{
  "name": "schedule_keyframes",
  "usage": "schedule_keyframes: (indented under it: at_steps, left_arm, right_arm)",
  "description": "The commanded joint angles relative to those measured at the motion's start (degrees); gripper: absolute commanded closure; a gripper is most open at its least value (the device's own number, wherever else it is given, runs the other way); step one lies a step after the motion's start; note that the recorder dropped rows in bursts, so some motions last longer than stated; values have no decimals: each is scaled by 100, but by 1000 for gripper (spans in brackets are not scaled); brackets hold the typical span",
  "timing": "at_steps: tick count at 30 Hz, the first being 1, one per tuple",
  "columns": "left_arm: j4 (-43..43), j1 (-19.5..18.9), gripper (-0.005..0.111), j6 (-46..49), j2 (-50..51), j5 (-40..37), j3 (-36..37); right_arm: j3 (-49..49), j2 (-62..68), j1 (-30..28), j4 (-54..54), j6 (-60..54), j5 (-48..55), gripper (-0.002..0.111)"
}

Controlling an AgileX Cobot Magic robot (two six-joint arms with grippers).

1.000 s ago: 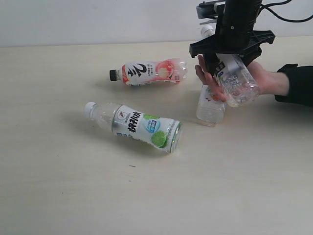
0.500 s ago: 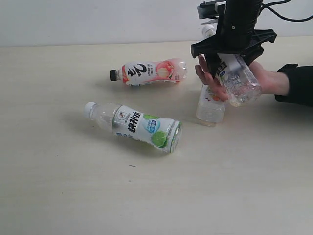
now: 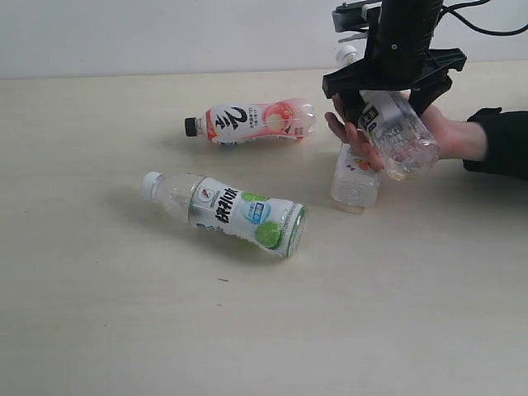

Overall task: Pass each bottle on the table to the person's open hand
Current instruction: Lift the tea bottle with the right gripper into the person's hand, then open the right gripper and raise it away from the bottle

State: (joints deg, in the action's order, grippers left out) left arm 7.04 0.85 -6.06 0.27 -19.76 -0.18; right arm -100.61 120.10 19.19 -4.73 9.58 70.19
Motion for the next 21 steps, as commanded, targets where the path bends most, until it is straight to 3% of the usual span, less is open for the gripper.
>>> schedule_keyframes:
  at_steps: [1,4,21]
  left_arm:
    - [19,-12,104,-19,-27,38,18]
    - [19,-12,104,-19,-27,38,18]
    - [19,-12,104,-19,-27,38,18]
  right_arm:
    - [-42,-8,-20,-198,-102,-23,19]
    - [-42,-33,-20,-198,-222,-23,14]
    - [-42,-919,-20,-158,-255,-23,14]
